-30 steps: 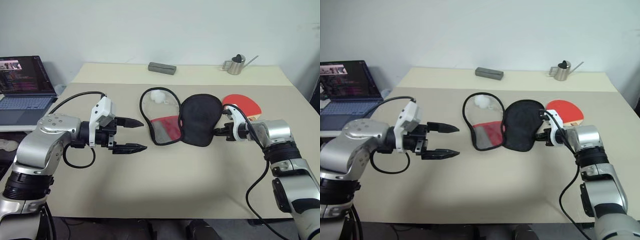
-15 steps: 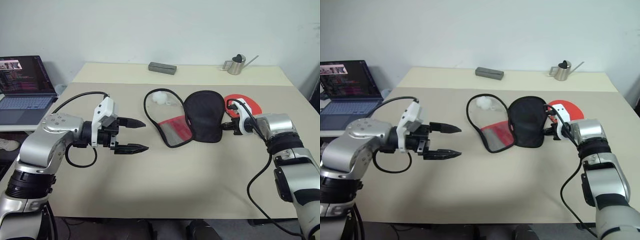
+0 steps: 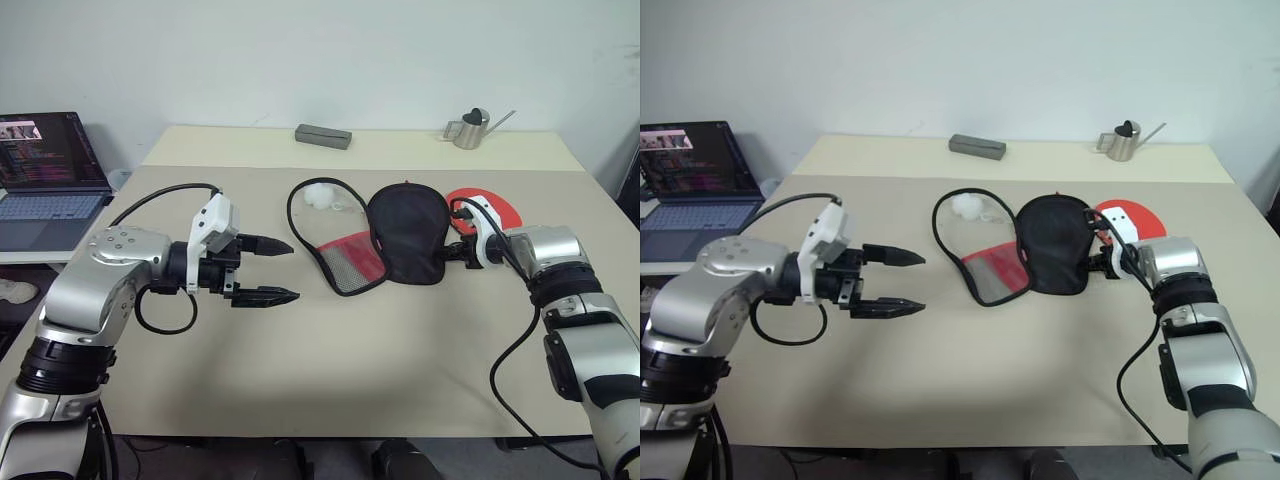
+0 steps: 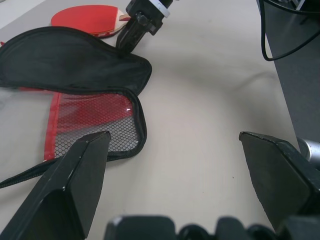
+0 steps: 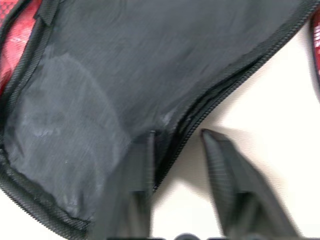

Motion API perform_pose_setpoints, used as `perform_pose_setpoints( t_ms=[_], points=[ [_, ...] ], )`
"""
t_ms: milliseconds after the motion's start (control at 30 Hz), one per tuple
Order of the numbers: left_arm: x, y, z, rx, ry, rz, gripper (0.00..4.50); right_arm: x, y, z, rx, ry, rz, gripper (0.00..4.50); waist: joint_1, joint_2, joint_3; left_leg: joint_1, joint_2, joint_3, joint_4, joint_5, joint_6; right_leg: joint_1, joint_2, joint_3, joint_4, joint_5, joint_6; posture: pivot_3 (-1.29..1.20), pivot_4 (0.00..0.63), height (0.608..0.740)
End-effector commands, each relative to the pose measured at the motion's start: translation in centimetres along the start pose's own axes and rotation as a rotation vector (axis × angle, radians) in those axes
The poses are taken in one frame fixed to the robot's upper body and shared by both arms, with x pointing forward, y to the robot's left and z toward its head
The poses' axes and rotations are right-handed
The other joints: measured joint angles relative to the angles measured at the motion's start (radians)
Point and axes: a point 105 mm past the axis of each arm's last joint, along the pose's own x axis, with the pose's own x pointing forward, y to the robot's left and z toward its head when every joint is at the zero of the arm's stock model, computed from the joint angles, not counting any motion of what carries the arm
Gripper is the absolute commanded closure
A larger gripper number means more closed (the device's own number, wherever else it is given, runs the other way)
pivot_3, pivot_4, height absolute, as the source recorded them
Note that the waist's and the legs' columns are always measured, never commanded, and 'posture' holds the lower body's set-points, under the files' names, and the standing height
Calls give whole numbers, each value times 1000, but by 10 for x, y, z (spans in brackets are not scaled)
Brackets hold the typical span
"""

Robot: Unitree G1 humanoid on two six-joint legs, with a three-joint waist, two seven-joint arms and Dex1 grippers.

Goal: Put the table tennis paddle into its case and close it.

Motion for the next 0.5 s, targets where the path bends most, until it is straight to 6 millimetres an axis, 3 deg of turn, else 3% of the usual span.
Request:
perform_pose_setpoints(
  t_ms=[33,300,400,500],
  points=[
    [-2,1,9,47,-17,4,0,-21,-11,29,-37,-95,-31,2713,0,0,0,0,0,0,0,0,0,0,0,0,0,0,0,0,150,740],
    [0,1,10,43,-36,18,0,-68,-27,62,-42,-235,-8,2713,0,0,0,0,0,0,0,0,0,0,0,0,0,0,0,0,150,740],
    [2,4,14,37,-63,25,0,-82,-36,60,-55,-263,-36,2122,1,0,0,0,0,0,0,0,0,0,0,0,0,0,0,0,150,740],
    [5,5,17,36,-77,16,0,-86,-45,48,-60,-243,-68,1160,2,0,0,0,0,0,0,0,0,0,0,0,-1,0,0,0,150,740]
  ],
)
